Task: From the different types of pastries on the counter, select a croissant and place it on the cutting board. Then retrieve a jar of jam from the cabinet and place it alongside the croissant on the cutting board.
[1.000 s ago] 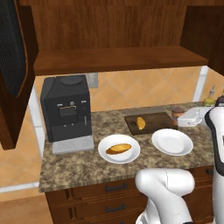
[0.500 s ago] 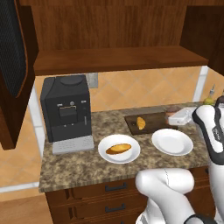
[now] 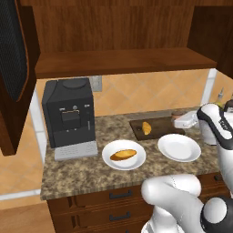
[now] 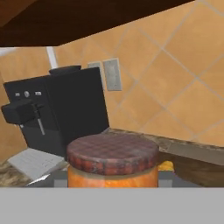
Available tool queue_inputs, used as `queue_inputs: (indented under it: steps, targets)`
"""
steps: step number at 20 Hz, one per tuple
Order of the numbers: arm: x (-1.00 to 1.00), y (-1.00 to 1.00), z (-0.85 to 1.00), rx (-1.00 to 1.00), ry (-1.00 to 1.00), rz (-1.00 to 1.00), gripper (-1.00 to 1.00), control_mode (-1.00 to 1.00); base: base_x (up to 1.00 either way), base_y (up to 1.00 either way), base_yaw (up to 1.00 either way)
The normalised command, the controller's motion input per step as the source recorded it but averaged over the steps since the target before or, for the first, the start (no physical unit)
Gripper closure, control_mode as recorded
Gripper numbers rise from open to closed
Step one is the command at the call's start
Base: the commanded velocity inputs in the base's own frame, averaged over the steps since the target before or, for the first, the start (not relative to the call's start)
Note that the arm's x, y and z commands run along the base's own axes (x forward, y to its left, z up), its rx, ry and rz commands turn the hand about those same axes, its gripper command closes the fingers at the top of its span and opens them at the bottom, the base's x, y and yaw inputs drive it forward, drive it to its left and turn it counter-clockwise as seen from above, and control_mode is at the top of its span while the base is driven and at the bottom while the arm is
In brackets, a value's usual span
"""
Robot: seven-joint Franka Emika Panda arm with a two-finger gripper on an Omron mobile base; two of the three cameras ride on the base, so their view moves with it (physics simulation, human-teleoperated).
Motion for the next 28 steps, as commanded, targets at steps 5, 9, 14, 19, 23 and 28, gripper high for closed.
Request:
queue_inputs:
  steps: [5,9,14,19,23,28]
  targets:
    - [0.51,-0.01,-0.43,0.03,-0.09,0.06,1.00,-1.00,0.00,0.00,0.00]
    - [0.60,-0.07,-0.18,0.00,-0.04,0.05,1.00,-1.00,0.00,0.00,0.00]
    - [0.48,-0.23,-0.11,0.00,-0.01,0.04,1.00,-1.00,0.00,0.00,0.00]
    - [0.03,-0.16,-0.26,0.00,-0.02,0.04,1.00,-1.00,0.00,0.00,0.00]
    - [0.08,0.00,-0.13,0.00,-0.02,0.05,1.00,-1.00,0.00,0.00,0.00]
    - [0.17,0.00,-0.06,0.00,0.00,0.03,1.00,-1.00,0.00,0.00,0.00]
